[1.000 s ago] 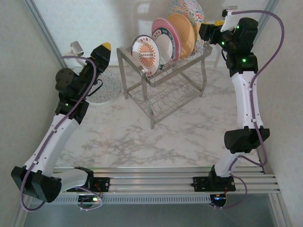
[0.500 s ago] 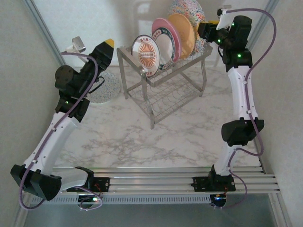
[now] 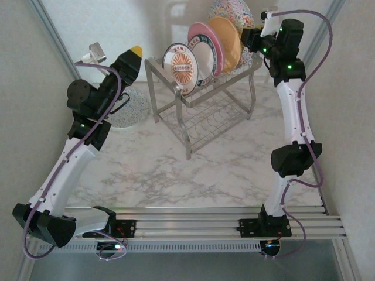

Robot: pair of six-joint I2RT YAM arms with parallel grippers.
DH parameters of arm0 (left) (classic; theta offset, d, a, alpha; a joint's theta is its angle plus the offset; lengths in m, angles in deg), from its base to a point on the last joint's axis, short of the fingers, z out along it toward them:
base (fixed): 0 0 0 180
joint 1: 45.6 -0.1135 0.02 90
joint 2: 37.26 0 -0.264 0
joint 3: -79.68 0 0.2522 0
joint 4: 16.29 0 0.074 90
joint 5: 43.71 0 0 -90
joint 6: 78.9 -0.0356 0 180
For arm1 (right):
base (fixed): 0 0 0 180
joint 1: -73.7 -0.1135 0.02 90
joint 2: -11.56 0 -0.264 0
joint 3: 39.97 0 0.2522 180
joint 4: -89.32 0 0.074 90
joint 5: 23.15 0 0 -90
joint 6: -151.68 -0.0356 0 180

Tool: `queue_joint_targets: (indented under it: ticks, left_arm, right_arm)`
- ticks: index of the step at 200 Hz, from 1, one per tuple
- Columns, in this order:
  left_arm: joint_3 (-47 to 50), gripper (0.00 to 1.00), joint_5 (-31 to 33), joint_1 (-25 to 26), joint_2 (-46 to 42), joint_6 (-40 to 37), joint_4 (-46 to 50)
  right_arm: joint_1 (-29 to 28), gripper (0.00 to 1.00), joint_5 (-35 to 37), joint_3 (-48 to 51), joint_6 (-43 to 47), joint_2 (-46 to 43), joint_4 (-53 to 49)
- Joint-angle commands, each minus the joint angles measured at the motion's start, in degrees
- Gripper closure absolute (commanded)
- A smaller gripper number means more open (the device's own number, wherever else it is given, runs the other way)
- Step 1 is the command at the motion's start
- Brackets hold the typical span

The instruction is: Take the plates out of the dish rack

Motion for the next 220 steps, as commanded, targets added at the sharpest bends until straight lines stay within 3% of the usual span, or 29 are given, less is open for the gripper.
queue_joint_targets:
  ticks: [1,73,220]
  left_arm:
    - [-1.6,0.32,-1.2,0.4,-0.3,-1.3,-1.2]
    - [-1.5,0.32,-1.3,0.5,-0.2,-1.1,-1.5]
    - [-0.9,0.33,-1.9,0.6,0.2,0.9,-3.7]
  right_arm:
    - [-0.6,0.74,0.1,-1.9,0.7,0.9,0.4]
    - [-1.5,1.0,1.3,-2.6,2.2,-0.5,0.3]
    - [-2.5,1.0,17.1,1.6,10.0,-10.2,8.4]
